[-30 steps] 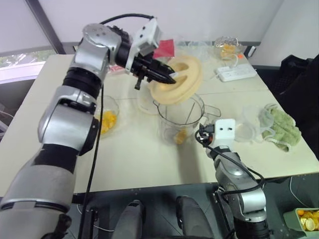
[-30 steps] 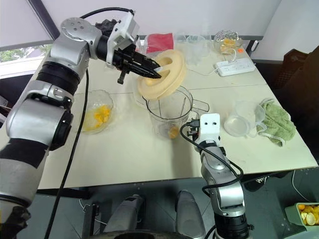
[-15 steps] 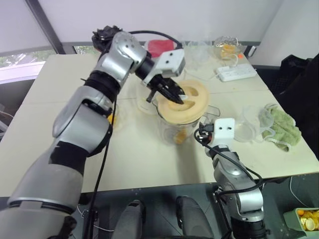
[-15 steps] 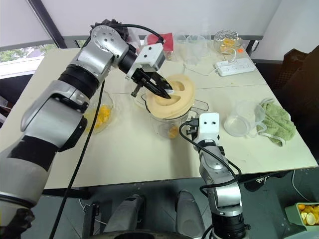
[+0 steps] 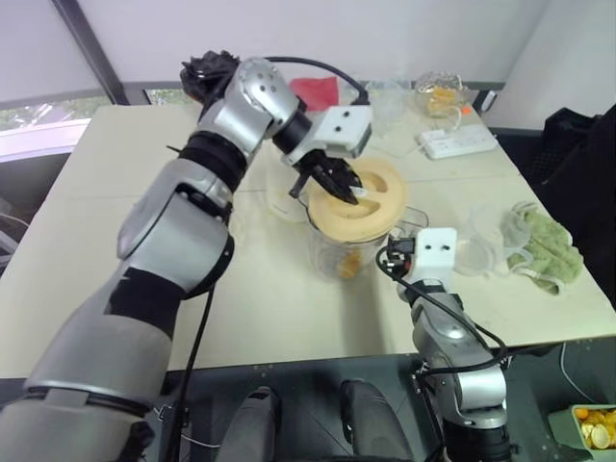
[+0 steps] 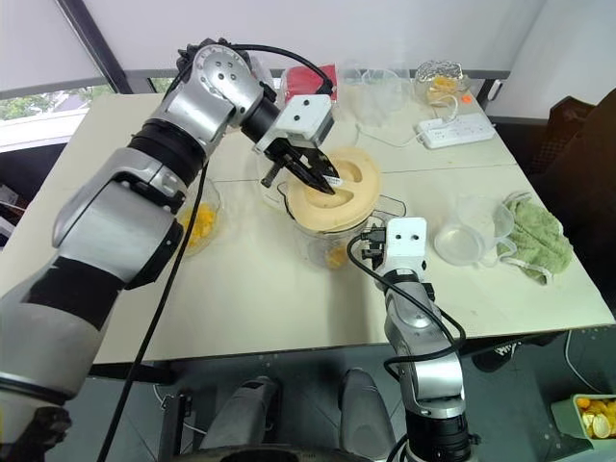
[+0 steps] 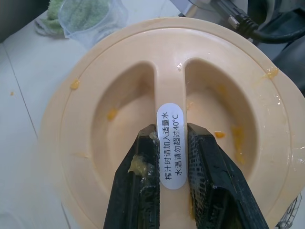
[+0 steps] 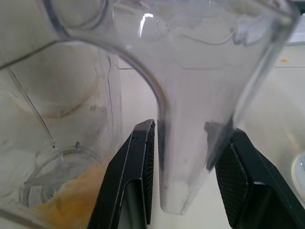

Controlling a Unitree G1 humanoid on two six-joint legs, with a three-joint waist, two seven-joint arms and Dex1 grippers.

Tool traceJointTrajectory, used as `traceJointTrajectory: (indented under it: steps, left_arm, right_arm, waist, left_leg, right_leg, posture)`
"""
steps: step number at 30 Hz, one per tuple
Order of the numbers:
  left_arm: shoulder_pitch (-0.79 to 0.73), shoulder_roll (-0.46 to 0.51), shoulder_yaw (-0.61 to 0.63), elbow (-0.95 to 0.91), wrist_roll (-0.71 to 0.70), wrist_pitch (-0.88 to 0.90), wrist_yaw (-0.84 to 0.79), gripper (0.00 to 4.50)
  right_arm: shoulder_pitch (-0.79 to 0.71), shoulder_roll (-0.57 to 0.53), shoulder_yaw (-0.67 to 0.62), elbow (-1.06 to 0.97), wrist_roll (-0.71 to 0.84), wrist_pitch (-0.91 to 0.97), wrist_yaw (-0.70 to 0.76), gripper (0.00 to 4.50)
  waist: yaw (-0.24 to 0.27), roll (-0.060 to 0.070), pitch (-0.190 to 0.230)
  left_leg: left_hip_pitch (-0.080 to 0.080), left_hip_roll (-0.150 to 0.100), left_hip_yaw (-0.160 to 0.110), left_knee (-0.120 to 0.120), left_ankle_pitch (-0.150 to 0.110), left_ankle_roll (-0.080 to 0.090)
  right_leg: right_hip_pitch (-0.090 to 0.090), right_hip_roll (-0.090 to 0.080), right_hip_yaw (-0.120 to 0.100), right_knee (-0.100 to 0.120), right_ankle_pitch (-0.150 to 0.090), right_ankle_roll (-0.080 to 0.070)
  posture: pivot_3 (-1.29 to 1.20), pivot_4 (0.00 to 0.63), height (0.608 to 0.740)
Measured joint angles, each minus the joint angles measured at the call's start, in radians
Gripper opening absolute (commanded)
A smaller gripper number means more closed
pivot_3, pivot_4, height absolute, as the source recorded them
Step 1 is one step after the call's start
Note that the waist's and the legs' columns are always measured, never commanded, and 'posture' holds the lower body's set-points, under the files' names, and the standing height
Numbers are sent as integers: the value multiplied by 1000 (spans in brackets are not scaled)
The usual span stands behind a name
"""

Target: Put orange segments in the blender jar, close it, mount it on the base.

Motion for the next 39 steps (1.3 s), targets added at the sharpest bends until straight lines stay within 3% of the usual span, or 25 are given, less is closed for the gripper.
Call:
traceJointTrajectory:
  steps: [20, 23, 39]
  left_arm:
    - [-32, -23, 4, 53, 66, -74, 0, 246]
    - [-34, -23, 4, 57, 70, -73, 0, 246]
    - [-39, -27, 9, 59, 74, -35, 0, 246]
  right_arm:
    - [-19, -3, -13, 0, -18, 0, 8, 1782]
    - [-22, 2, -14, 0, -14, -3, 12, 1003]
    - [-23, 4, -16, 0, -14, -5, 17, 1005]
  waist:
    - [0, 0, -5]
    - [0, 0, -5]
    - [5, 0, -5]
  left_leg:
    - [4, 0, -1, 0, 0, 0]
    - [4, 0, -1, 0, 0, 0]
    - [4, 0, -1, 0, 0, 0]
  right_leg:
    - [4, 0, 0, 0, -1, 1]
    - [4, 0, 0, 0, -1, 1]
    - [4, 0, 0, 0, -2, 4]
  posture:
    - [0, 150, 740]
    - [0, 150, 740]
    - [0, 150, 740]
